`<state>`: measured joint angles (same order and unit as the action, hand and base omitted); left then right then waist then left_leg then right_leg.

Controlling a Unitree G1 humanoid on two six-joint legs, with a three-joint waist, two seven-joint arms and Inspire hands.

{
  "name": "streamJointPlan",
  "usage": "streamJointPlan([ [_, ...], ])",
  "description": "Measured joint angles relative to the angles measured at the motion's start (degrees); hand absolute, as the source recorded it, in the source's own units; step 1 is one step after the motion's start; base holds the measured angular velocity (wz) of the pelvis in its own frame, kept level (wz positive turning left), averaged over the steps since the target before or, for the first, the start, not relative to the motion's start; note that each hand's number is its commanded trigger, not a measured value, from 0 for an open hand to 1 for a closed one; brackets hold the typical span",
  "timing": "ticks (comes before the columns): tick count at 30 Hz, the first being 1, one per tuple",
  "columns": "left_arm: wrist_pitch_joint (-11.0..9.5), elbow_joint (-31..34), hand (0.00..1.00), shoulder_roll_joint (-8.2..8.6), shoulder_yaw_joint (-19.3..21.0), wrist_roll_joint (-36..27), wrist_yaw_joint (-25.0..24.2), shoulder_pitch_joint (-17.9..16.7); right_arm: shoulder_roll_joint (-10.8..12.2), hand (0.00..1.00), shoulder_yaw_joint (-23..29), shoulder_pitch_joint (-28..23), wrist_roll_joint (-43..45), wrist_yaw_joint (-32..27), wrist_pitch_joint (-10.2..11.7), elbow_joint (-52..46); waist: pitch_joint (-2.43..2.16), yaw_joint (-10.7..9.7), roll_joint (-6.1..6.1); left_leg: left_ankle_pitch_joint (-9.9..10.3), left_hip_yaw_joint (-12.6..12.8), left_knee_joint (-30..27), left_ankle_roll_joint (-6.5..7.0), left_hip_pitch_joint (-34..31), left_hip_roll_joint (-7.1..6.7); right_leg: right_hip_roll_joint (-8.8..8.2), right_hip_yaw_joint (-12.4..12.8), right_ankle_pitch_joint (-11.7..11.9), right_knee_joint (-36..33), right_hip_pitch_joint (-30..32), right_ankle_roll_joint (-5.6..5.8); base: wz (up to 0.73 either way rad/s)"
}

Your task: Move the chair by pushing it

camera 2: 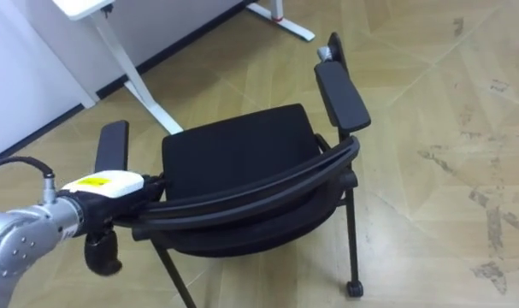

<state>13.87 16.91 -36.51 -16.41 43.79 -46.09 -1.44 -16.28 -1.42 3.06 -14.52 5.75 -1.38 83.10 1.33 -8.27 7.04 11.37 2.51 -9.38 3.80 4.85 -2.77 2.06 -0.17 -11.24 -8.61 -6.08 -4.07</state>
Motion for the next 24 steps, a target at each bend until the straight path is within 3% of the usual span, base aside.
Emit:
streamJointPlan([
  [7, 2.1, 0.1, 0.00, -0.12, 0.8, -4.2, -6.4, 2.4, 0.2, 0.00, 0.0, -0.1, 0.1, -0.9, -1.2, -0.5, -0.01, -0.4, 0.48, 0.0, -0.1, -0.2, 0.02, -0.2, -0.02, 0.04, 0.3, 0.0, 0.0, 0.5, -0.02, -0.01],
  [8, 2.1, 0.1, 0.18, -0.12, 1.0, -4.7, -6.7, 2.5, 0.2, 0.00, 0.0, -0.1, 0.1, -0.9, -1.2, -0.6, -0.01, -0.3, 0.47, 0.0, 0.0, -0.2, 0.02, -0.2, -0.02, 0.04, 0.4, -0.1, 0.0, 0.5, -0.05, -0.08],
  [9, 2.1, 0.1, 0.64, -0.13, 1.2, -5.1, -7.3, 2.9, 0.1, 0.00, 0.0, 0.0, 0.1, -0.9, -1.2, -0.6, -0.01, -0.2, 0.47, 0.0, 0.1, -0.2, 0.02, -0.3, -0.02, 0.05, 0.7, -0.1, 0.1, 0.6, -0.05, -0.06],
  [10, 2.1, 0.1, 1.00, -0.13, 1.3, -6.2, -8.0, 3.5, 0.1, 0.00, 0.0, 0.0, 0.1, -0.8, -1.1, -0.6, -0.01, 0.1, 0.47, 0.0, 0.1, -0.2, 0.02, -0.3, -0.04, 0.04, 0.7, -0.1, 0.1, 0.6, -0.05, -0.04],
  [16, 2.0, 0.4, 1.00, -0.29, 3.3, -11.5, -9.3, 4.9, 0.3, 0.00, 0.1, 0.1, -0.3, 0.0, -1.1, -0.6, -0.16, 0.5, 0.44, 0.0, -0.1, -0.3, 0.01, -1.0, -0.03, 0.01, 0.1, -0.1, -0.1, 0.9, -0.06, 0.04],
  [20, 1.6, 0.4, 1.00, -0.36, 4.6, -11.7, -8.0, 6.7, 0.3, 0.00, 0.1, 0.0, -0.3, 0.4, -1.1, -0.8, -0.34, 0.5, 0.35, 0.0, -0.2, -0.3, 0.02, -1.1, 0.02, 0.06, -0.1, -0.1, -0.2, 1.0, -0.07, 0.02],
  [22, 0.5, 1.1, 1.00, -1.68, 5.1, -11.8, -8.5, 6.7, 0.0, 0.00, 0.2, -0.2, -0.2, 0.4, -0.8, -0.7, -0.45, 0.6, 0.34, 0.0, -0.2, -0.3, 0.01, -1.1, 0.02, 0.06, 0.2, -0.1, -0.3, 1.1, -0.06, -0.05],
  [24, -0.6, 1.1, 1.00, -1.86, 5.1, -12.5, -8.0, 6.5, -0.1, 0.00, 0.2, -1.0, -0.2, 0.4, -0.5, -0.7, -0.41, 0.8, 0.24, 0.0, -0.2, -0.3, -0.01, -1.2, 0.02, 0.07, 0.3, -0.1, -0.3, 1.1, -0.06, 0.02],
])
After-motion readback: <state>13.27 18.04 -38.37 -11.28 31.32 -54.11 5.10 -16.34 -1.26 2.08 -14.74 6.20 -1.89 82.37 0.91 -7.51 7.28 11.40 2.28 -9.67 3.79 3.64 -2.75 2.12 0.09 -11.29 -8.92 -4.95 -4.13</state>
